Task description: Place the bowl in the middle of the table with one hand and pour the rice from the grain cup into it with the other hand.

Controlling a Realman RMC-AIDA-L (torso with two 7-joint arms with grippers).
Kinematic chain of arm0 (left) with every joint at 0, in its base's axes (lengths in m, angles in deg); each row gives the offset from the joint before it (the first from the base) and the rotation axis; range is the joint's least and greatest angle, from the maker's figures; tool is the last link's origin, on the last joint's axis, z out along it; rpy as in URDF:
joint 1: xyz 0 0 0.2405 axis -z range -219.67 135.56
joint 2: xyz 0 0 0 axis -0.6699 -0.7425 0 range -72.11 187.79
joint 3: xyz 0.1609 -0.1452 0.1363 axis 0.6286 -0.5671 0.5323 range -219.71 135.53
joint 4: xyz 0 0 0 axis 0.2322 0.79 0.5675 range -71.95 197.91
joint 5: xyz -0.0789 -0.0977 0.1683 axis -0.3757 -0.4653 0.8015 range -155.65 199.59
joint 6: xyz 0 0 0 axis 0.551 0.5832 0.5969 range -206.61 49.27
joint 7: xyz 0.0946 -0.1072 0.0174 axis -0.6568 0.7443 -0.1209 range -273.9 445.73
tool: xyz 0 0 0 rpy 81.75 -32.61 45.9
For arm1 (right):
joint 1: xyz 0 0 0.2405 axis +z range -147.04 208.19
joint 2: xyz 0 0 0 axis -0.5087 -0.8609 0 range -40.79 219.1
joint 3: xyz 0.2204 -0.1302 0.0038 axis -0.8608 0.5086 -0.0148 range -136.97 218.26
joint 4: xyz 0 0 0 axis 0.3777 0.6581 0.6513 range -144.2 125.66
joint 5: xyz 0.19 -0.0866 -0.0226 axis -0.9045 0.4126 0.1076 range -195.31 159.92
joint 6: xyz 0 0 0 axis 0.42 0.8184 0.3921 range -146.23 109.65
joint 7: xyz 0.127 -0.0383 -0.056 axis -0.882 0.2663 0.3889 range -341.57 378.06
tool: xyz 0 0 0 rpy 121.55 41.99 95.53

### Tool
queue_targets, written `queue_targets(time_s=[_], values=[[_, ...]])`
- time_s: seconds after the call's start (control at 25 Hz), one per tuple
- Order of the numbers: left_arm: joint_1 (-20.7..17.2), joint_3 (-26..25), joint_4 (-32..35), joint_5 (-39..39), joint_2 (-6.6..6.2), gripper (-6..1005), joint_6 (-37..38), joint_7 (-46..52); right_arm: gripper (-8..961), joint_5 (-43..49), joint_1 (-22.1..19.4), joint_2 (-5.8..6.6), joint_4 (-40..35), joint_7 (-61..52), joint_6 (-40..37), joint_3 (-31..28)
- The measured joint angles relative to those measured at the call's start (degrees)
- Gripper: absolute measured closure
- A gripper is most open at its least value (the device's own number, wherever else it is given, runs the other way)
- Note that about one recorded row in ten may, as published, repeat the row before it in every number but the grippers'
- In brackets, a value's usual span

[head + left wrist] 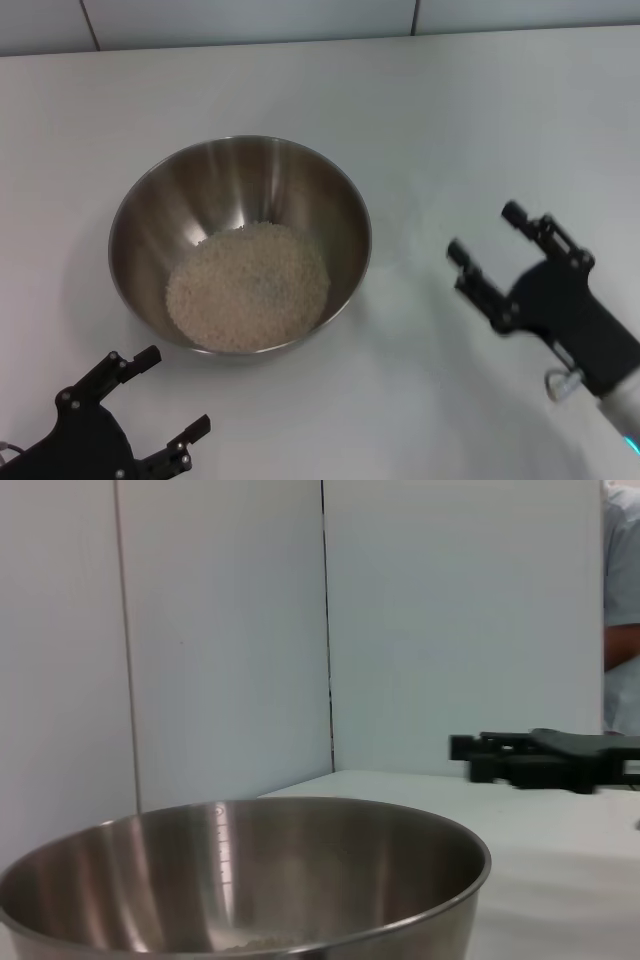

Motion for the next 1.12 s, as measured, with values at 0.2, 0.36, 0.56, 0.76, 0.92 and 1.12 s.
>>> queue_targets(time_s=[0.2, 0.36, 0.56, 0.76, 0.92, 1.12], values=[[-0.1, 0.0, 0.0, 0.0, -0.03, 133, -0.2, 0.0, 250, 6.5, 1.2, -0.73, -12.4, -10.3, -6.9, 9.5], [-0.2, 0.0, 0.0, 0.0, -0.03, 133, -0.1, 0.0, 194, 7.8, 1.9, -2.90, -18.9, -13.7, -7.8, 12.1], [-0.4, 0.0, -0.2, 0.0, -0.03, 133, 0.0, 0.0, 181, 7.8, 2.6, -2.90, -19.1, -15.4, -7.6, 13.1], [-0.3, 0.0, -0.1, 0.0, 0.00, 133, 0.0, 0.1, 181, 7.8, 2.9, -2.98, -19.1, -15.4, -7.5, 13.2], [0.0, 0.0, -0.5, 0.0, 0.05, 133, 0.0, 0.1, 182, 7.9, 3.5, -3.00, -18.9, -15.9, -7.4, 14.3], [0.1, 0.0, -0.5, 0.0, 0.06, 133, 0.0, 0.1, 181, 7.9, 4.2, -3.12, -18.8, -16.8, -6.0, 15.1]])
